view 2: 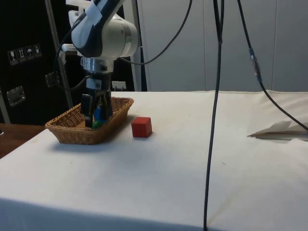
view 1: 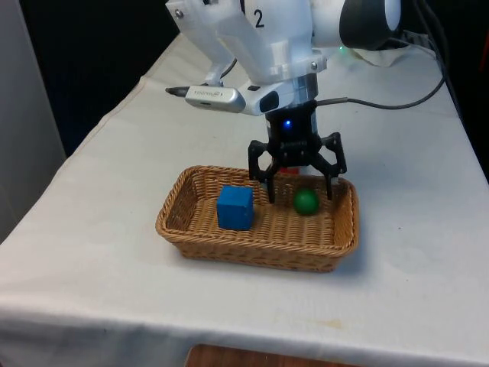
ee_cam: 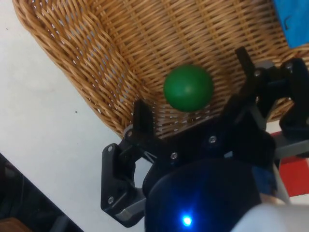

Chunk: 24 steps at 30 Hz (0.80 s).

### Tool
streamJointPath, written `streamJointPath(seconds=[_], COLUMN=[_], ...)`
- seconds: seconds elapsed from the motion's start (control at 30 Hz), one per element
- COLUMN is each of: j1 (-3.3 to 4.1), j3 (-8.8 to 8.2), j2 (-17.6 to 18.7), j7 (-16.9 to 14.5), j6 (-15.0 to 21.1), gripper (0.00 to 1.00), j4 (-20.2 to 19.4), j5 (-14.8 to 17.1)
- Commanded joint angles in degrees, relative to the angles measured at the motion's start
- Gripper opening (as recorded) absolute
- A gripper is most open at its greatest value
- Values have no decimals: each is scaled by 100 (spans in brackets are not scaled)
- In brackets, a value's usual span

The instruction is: Place all non-red objects into the basket.

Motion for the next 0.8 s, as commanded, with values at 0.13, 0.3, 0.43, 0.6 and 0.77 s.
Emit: streamJointPath(seconds=[0.13,0.3,0.43,0.6,0.77], j1=[17,63,97,115,143], j3=[-34,-92,-109,-115,-115], j2=[-103,-286,-573,-940,-1306], j7=[29,74,92,103,103], j6=[-46,-103,-120,-126,-109], gripper=[100,100,100,100,100], j4=[-46,-160,-390,-699,-1037], j5=[-23,-69,-138,-258,-401])
